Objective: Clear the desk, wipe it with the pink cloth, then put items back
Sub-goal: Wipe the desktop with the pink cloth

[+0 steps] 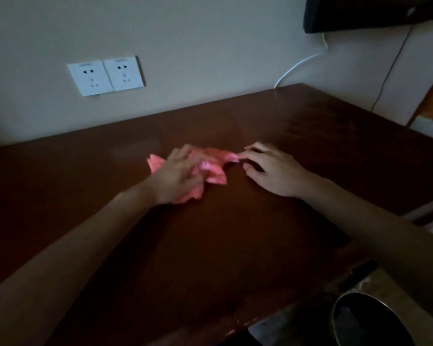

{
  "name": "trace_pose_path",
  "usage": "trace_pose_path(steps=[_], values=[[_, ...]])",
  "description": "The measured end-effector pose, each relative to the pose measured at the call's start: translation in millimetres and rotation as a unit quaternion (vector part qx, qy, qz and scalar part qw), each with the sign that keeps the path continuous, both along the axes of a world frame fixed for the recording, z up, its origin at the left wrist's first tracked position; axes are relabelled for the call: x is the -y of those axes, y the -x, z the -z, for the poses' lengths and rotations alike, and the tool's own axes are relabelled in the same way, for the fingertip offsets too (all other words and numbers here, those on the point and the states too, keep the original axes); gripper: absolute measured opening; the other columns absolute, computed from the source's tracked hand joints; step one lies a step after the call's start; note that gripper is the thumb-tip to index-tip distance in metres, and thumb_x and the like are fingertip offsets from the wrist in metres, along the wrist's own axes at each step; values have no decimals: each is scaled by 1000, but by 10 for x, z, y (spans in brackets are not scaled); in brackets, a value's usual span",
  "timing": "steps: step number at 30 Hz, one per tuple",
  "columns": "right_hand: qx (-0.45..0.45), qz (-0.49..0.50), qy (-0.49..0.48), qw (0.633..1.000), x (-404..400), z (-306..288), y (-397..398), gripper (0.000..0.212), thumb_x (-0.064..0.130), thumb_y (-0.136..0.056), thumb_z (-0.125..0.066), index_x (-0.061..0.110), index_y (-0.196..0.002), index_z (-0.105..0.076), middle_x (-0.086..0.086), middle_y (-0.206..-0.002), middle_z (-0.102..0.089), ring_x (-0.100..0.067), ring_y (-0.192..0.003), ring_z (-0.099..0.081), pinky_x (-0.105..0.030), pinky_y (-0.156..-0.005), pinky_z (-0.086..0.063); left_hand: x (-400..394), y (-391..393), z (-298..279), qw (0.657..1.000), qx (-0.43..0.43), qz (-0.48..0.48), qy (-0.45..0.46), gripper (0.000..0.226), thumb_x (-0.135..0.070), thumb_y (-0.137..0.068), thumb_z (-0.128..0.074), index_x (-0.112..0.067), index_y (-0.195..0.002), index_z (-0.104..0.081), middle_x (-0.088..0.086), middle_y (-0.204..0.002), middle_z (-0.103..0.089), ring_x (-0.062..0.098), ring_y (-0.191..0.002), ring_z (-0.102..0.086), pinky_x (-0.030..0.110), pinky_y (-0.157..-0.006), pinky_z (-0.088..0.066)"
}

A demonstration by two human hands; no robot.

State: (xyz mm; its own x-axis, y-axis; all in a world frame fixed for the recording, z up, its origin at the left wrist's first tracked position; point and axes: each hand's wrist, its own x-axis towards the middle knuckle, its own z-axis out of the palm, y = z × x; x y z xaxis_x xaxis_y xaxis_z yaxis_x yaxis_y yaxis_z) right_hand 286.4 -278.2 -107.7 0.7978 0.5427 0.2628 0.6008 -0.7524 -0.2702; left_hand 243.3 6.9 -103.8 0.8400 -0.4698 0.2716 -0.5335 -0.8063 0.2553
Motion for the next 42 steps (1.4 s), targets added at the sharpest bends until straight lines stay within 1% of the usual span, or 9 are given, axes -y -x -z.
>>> trace_pose_path(steps=[3,12,15,19,28,31,34,37,42], values=[[-19,-1,15,1000,17,-55,-1,39,45,-104,-42,45,-142,-50,9,-146,-44,-11,-136,-40,-37,-99,-43,-115,-875,-50,999,5,-47,27,40,-38,-97,-52,-28,-135,-59,0,-128,-55,18,-121,-42,32,-97,-26],[-70,-4,41,997,29,-131,2,40,50,-105,-38,53,-145,-37,16,-156,-27,-6,-143,-27,-38,-103,-42,-143,-2149,-147,983,-8,-174,54,41,-24,-102,-55,-26,-142,-55,24,-133,-47,38,-129,-42,42,-109,-32],[-67,-3,24,997,16,-135,27,40,50,-105,-39,52,-144,-41,15,-154,-31,-6,-142,-29,-41,-104,-43,-60,-1957,-151,983,-12,-179,48,40,-23,-101,-53,-25,-141,-55,22,-134,-48,36,-130,-41,40,-107,-31],[-61,3,14,998,-8,-132,50,38,49,-104,-42,52,-142,-45,16,-152,-35,-6,-142,-30,-41,-100,-40,30,-1412,-137,989,-34,-144,18,52,-50,-86,-37,-38,-133,-55,11,-137,-52,35,-129,-43,45,-108,-32],[0,-10,38,999,-64,-160,109,35,31,-99,-55,32,-133,-63,1,-136,-56,-21,-131,-53,-34,-106,-44,737,766,-123,992,-65,-96,-53,77,-58,-88,-17,-19,-148,-44,20,-137,-43,41,-122,-42,48,-108,-33],[28,18,-17,999,-214,-400,122,31,19,-95,-57,28,-122,-70,-1,-113,-59,-29,-111,-63,-29,-91,-46,884,1267,-336,987,-139,-32,77,57,-46,-96,-41,-36,-151,-36,4,-138,-42,21,-131,-41,33,-116,-29],[51,-24,-141,988,-559,-588,563,27,24,-100,-50,22,-116,-72,1,-106,-64,-27,-105,-65,-28,-91,-44,580,1318,-463,971,-84,-88,206,36,-28,-101,-52,-27,-137,-56,-1,-130,-58,10,-123,-53,23,-108,-37],[68,-157,-27,985,-681,-340,1190,35,48,-99,-43,35,-123,-64,4,-114,-64,-19,-105,-64,-37,-90,-52,-41,1093,-377,960,-18,-251,122,29,-28,-99,-52,-10,-118,-62,11,-114,-58,34,-115,-57,27,-92,-39],[94,-216,17,972,-412,-256,1240,24,44,-95,-53,37,-111,-71,16,-109,-67,-6,-100,-63,-31,-87,-52,-455,807,-66,941,-121,-305,-84,57,-60,-102,-27,-44,-157,-22,6,-166,-17,32,-154,-10,49,-125,-11]])
